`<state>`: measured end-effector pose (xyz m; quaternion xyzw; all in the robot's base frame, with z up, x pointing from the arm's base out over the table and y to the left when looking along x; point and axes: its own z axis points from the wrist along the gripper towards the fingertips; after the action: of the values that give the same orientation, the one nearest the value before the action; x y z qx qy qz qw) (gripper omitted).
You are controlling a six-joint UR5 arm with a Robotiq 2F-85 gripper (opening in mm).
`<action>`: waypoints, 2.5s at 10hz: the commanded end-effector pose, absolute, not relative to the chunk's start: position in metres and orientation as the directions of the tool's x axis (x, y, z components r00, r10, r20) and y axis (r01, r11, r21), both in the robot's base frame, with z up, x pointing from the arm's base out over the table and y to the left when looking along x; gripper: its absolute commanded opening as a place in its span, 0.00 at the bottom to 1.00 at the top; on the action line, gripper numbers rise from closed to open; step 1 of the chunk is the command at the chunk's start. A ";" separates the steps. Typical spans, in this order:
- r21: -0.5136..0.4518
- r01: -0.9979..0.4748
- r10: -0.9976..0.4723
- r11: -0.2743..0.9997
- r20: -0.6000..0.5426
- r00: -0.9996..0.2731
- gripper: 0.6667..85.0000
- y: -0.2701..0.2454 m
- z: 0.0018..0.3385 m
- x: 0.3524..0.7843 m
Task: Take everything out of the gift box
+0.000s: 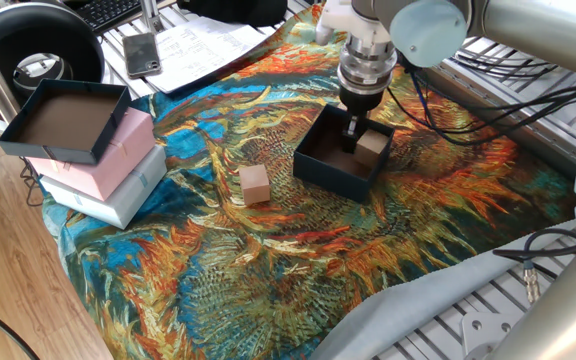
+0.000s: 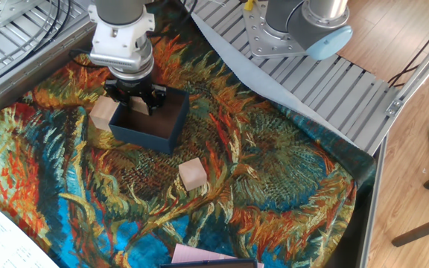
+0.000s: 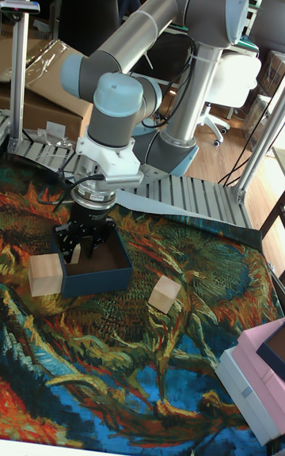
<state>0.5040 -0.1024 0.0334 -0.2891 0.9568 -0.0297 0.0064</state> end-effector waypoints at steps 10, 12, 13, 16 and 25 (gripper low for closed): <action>-0.023 -0.565 -0.564 0.825 0.044 -0.825 0.50 -0.113 0.046 0.486; 0.018 -0.500 -0.500 0.866 0.029 -0.866 0.46 -0.100 0.046 0.484; 0.028 -0.476 -0.476 0.879 0.023 -0.879 0.44 -0.096 0.046 0.484; 0.065 -0.419 -0.421 0.906 0.028 -0.906 0.42 -0.084 0.049 0.480; -0.087 -0.522 -0.514 0.848 0.096 -0.852 0.51 -0.139 0.069 0.482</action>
<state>0.4855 -0.1325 0.0610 -0.2738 0.9600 -0.0501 -0.0303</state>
